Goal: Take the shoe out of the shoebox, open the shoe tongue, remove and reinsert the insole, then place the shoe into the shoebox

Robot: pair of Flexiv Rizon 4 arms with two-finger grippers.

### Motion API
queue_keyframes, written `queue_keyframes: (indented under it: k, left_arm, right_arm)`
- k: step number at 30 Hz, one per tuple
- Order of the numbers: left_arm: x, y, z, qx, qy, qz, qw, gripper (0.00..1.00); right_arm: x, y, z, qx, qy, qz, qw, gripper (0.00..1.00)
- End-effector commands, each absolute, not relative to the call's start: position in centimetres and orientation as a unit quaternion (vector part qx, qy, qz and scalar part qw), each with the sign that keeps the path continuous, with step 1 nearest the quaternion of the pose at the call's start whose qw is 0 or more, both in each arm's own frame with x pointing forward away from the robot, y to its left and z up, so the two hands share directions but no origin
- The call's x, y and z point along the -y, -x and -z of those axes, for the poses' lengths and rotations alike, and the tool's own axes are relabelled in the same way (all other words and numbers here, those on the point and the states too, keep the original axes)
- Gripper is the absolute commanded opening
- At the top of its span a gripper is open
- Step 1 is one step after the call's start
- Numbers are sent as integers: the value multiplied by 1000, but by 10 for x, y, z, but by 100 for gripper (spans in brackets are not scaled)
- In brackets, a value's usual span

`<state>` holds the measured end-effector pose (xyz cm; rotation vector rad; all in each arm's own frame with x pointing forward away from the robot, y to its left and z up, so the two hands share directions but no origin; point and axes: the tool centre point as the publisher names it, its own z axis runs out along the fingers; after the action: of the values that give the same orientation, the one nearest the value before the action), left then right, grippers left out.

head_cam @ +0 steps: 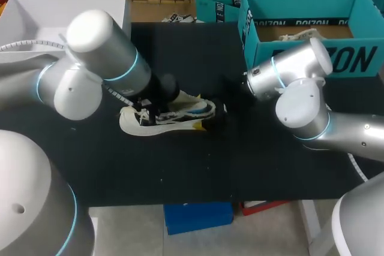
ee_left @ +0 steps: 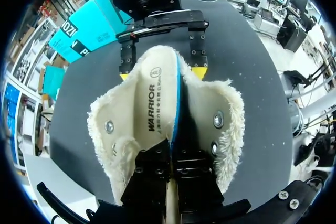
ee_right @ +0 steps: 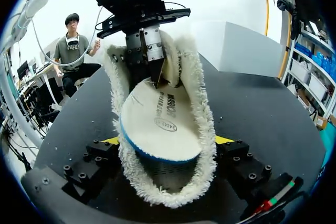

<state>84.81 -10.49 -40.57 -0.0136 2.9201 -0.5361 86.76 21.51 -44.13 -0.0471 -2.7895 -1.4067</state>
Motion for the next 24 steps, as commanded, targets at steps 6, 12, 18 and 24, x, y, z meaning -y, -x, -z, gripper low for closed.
queue_keyframes:
  k: [6,12,18,24]
  left_arm:
    - [111,-845,399,-978,-11,191,89,0]
    - [121,-845,401,-978,-21,190,86,0]
    - [132,-846,405,-979,-26,183,81,0]
    - [143,-845,411,-981,-21,154,112,29]
  right_arm:
    - [-214,-870,445,893,15,450,9,0]
    - [-214,-870,445,893,15,450,9,0]
    - [-214,-870,445,893,15,450,9,0]
    - [-214,-870,445,893,15,450,9,0]
